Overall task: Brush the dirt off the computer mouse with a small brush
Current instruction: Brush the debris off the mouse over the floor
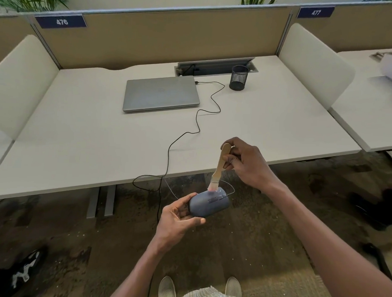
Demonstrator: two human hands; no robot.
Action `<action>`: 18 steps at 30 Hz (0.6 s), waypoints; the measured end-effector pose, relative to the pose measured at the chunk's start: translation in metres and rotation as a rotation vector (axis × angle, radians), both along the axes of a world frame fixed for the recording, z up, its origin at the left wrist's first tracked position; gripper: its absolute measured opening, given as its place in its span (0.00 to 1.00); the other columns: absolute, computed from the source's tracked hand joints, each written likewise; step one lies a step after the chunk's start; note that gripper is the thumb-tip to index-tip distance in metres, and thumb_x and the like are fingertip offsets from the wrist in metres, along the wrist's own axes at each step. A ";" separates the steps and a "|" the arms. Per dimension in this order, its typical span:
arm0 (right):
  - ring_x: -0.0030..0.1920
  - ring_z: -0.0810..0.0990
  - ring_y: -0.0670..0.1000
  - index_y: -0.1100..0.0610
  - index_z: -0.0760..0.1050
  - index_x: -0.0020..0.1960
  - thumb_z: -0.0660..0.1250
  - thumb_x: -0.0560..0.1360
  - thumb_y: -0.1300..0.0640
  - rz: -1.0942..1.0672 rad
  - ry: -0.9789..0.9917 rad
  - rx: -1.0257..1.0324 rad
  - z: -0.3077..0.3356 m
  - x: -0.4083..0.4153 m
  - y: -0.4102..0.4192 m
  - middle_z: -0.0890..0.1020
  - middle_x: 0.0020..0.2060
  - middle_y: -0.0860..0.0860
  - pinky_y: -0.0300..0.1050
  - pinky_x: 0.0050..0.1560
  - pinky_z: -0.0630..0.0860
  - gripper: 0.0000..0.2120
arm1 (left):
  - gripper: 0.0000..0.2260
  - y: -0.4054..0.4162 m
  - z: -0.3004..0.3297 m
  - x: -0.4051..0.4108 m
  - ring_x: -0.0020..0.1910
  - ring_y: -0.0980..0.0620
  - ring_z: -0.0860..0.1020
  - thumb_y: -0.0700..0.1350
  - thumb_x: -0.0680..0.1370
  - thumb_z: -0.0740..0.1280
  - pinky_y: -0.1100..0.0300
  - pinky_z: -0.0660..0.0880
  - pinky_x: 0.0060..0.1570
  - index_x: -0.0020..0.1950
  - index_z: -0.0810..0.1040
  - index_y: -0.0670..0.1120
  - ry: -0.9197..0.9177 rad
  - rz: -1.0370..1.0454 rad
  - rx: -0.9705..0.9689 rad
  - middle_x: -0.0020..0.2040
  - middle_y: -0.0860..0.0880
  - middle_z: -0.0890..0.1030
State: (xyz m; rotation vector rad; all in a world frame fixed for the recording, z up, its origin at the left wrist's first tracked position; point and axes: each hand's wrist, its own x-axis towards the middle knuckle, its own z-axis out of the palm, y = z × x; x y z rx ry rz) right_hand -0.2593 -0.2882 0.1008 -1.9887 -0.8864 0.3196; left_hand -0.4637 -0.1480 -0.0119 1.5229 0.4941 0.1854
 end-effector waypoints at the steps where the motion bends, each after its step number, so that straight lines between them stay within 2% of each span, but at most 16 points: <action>1: 0.39 0.86 0.48 0.52 0.74 0.53 0.64 0.79 0.69 0.011 0.015 0.002 0.000 0.000 -0.003 0.85 0.40 0.52 0.46 0.45 0.85 0.12 | 0.30 0.001 0.001 0.000 0.61 0.53 0.82 0.37 0.66 0.82 0.58 0.81 0.56 0.65 0.78 0.53 0.001 -0.001 -0.007 0.60 0.53 0.84; 7: 0.39 0.86 0.47 0.50 0.74 0.52 0.62 0.79 0.70 0.010 0.021 -0.049 -0.003 0.003 -0.008 0.85 0.42 0.53 0.47 0.45 0.85 0.14 | 0.32 0.000 0.004 -0.004 0.63 0.52 0.81 0.44 0.63 0.83 0.58 0.81 0.57 0.65 0.78 0.54 -0.006 -0.012 -0.028 0.62 0.55 0.83; 14: 0.39 0.86 0.50 0.56 0.74 0.53 0.62 0.79 0.71 -0.033 0.068 0.045 -0.002 0.006 -0.014 0.85 0.41 0.54 0.46 0.44 0.85 0.11 | 0.31 -0.001 0.005 -0.008 0.63 0.52 0.81 0.41 0.65 0.82 0.58 0.81 0.56 0.65 0.78 0.54 -0.004 0.008 -0.041 0.61 0.55 0.83; 18: 0.41 0.86 0.54 0.59 0.74 0.54 0.61 0.80 0.72 -0.009 0.126 0.008 0.000 0.009 -0.028 0.85 0.41 0.57 0.48 0.45 0.85 0.10 | 0.32 0.001 0.007 -0.010 0.63 0.52 0.81 0.41 0.64 0.81 0.57 0.81 0.57 0.66 0.77 0.53 -0.019 0.017 -0.069 0.62 0.54 0.83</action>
